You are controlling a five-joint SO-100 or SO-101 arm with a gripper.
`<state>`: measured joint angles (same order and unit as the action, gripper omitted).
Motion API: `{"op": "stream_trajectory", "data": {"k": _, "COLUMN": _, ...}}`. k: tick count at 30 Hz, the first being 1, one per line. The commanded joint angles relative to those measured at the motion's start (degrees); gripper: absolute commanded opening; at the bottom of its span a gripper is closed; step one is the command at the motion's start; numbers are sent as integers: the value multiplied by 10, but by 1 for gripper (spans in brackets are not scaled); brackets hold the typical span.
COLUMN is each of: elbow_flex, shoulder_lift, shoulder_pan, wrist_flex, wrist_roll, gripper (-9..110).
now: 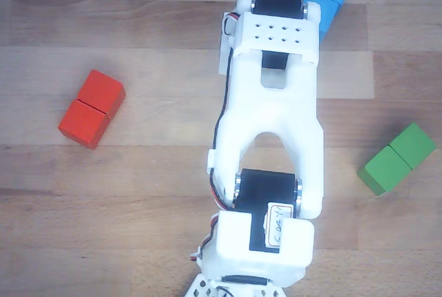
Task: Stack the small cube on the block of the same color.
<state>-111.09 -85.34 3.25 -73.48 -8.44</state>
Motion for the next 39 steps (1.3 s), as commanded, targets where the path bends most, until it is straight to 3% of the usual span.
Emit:
{"op": "stream_trajectory", "data": {"k": 1, "elbow_flex": 46, "shoulder_lift": -10, "shoulder_pan": 7, "wrist_flex": -1, "wrist_roll": 8, "gripper": 33}}
{"op": "stream_trajectory", "data": {"k": 10, "elbow_flex": 46, "shoulder_lift": -10, "shoulder_pan": 1, "wrist_flex": 7, "wrist_roll": 57, "gripper": 19}}
{"op": "stream_trajectory", "data": {"k": 32, "elbow_flex": 54, "shoulder_lift": -25, "shoulder_pan": 2, "wrist_flex": 2, "wrist_roll": 55, "gripper": 18}}
{"op": "stream_trajectory", "data": {"k": 39, "elbow_flex": 54, "shoulder_lift": -126, "shoulder_pan": 6, "wrist_flex": -25, "wrist_roll": 54, "gripper": 18}}
